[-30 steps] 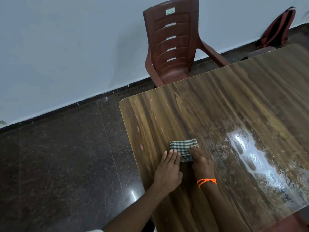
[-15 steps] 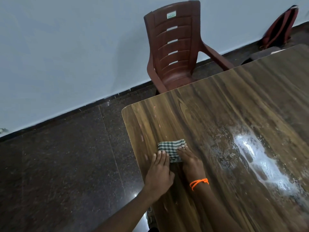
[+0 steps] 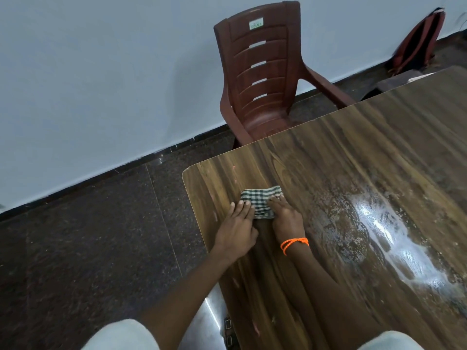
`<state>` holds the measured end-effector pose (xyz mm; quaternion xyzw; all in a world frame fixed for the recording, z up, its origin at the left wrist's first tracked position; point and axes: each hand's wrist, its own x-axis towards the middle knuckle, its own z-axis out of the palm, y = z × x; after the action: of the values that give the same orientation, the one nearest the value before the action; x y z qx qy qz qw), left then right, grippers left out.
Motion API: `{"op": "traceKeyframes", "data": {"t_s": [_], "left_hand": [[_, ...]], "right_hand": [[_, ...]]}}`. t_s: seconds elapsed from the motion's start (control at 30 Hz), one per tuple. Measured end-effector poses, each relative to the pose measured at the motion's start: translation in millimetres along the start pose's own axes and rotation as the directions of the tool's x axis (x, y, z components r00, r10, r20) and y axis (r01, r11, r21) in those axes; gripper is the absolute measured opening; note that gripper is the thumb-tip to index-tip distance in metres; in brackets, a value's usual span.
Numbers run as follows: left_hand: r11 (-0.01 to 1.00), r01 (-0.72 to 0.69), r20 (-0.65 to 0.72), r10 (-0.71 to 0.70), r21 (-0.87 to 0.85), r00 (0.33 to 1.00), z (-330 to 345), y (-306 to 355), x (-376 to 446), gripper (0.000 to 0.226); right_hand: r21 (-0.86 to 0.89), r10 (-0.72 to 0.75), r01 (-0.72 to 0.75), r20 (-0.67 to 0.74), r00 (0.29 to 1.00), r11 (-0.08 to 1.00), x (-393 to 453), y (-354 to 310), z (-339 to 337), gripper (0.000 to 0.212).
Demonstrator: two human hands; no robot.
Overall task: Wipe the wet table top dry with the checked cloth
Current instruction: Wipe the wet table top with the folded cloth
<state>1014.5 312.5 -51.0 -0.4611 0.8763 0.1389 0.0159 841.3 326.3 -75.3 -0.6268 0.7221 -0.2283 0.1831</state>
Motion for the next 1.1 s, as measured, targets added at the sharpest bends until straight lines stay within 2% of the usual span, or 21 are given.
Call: {"op": "traceKeyframes", "data": {"t_s": [0.13, 0.27, 0.37, 0.43, 0.63, 0.77, 0.9, 1.1], "left_hand": [[0.996, -0.070, 0.022, 0.069, 0.052, 0.997, 1.4, -17.9, -22.4, 0.069], [0.999, -0.039, 0.041, 0.038, 0.033, 0.998, 11.2, -0.6, -40.6, 0.074], [0.999, -0.046, 0.048, 0.046, 0.019, 0.998, 14.3, 12.5, -34.3, 0.079], [0.998, -0.053, 0.054, 0.052, 0.022, 0.997, 11.2, 15.3, -19.3, 0.081], [0.999, 0.013, 0.032, -0.014, 0.038, 0.999, -4.3, -6.8, 27.2, 0.085], [0.996, 0.071, 0.027, -0.072, 0.045, 0.997, -11.6, -34.2, 29.1, 0.087], [0.997, 0.081, 0.026, -0.081, -0.009, 0.996, -12.9, -45.3, 8.0, 0.089], [1.000, 0.014, 0.039, -0.014, -0.023, 0.999, -1.4, -26.2, -1.8, 0.090]], "right_hand": [[-0.019, -0.103, 0.105, 0.073, 0.992, 0.994, -12.4, -6.7, 2.8, 0.038], [0.016, -0.184, 0.183, 0.114, 0.976, 0.983, -28.2, 7.2, -8.7, 0.046], [0.003, -0.175, 0.175, 0.094, 0.980, 0.985, -23.1, 20.3, -20.3, 0.050], [-0.016, -0.116, 0.118, 0.055, 0.992, 0.993, -12.5, 22.4, -24.8, 0.050], [-0.019, -0.011, 0.011, -0.020, 1.000, 1.000, 38.4, 1.7, -8.7, 0.046], [-0.051, -0.068, 0.071, 0.053, 0.996, 0.996, 62.4, -22.6, 7.0, 0.039], [-0.041, -0.175, 0.180, 0.091, 0.980, 0.983, 48.4, -35.2, 4.0, 0.033], [0.012, -0.181, 0.181, 0.141, 0.973, 0.983, 38.1, 3.5, -1.9, 0.052]]}}
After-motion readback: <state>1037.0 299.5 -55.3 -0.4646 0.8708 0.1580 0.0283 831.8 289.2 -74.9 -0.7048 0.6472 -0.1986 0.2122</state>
